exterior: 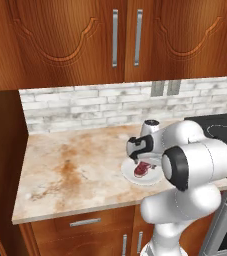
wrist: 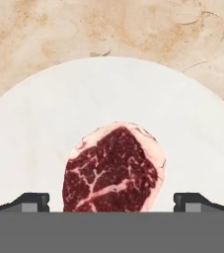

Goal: Place the steak on the counter behind the older steak on the same shelf of the fridge to maintain FIFO order. Close the fridge door when finished.

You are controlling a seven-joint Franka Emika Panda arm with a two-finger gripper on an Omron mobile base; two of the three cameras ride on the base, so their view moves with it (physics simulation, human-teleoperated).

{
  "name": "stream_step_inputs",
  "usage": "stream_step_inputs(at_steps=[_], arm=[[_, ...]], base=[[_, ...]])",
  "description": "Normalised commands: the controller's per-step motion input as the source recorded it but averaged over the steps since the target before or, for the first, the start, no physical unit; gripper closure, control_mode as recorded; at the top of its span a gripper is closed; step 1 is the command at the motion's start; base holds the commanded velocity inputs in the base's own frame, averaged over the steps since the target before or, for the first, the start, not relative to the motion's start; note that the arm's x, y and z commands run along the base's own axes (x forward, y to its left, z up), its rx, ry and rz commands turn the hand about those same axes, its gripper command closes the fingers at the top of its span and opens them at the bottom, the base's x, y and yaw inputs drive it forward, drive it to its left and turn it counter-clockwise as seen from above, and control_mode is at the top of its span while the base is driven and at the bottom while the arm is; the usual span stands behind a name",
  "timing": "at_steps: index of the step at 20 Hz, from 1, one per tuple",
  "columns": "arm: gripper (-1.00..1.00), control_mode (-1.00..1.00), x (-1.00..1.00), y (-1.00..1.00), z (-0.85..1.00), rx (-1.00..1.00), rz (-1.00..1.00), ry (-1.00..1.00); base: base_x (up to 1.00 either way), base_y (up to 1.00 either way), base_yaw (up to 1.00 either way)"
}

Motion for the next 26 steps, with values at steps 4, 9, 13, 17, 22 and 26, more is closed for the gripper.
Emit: stream_step_inputs(at_steps=[4,9,13,17,22,26], arm=[[-1.0,-1.0,0.0,-0.2,-0.11,0.03,0.0,-0.01],[-1.0,-1.0,0.21,-0.02,-0.11,0.02,0.0,0.0],[-1.0,-1.0,0.13,0.03,-0.07,0.0,0.0,0.0],[-1.0,-1.0,0.0,0.12,-0.21,0.0,0.0,0.0],[-1.0,-1.0,0.0,0.21,-0.4,0.0,0.0,0.0],[1.0,-1.0,-0.03,0.44,-0.55,0.0,0.0,-0.01]], base=[[0.0,0.0,0.0],[0.0,0.0,0.0],[0.0,0.0,0.0],[0.0,0.0,0.0],[0.0,0.0,0.0],[0.0,0.0,0.0]])
